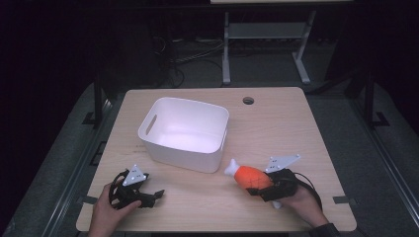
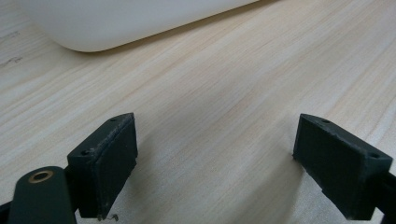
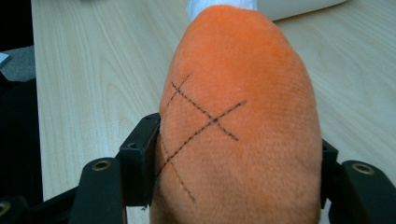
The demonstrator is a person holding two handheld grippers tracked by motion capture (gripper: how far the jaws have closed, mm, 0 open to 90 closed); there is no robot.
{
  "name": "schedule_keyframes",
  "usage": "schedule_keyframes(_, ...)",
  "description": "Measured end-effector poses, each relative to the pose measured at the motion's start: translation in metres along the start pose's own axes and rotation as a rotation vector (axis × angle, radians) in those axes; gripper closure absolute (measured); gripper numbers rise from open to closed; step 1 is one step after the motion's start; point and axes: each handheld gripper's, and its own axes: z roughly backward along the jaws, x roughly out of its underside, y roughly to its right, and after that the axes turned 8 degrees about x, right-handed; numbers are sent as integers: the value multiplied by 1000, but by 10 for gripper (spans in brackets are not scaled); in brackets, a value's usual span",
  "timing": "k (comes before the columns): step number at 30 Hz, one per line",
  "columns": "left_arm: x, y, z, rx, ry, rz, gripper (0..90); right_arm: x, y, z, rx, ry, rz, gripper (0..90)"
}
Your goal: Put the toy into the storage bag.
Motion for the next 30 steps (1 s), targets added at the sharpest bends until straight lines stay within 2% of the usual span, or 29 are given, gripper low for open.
schedule_keyframes(5, 0, 0, 0, 0, 0, 0, 128, -3, 5, 3, -4, 18, 6, 364)
schedule_keyframes(12, 0, 0, 0, 0, 0, 0, 128, -10, 9, 7, 6, 13, 25, 365)
schedule_keyframes(24, 0, 0, 0, 0, -1, 2, 128, -20, 17, 20, 0, 57, 28, 366)
schedule_keyframes(30, 0, 0, 0, -1, 1, 1, 128, -27, 22, 27, 5, 69, 45, 366)
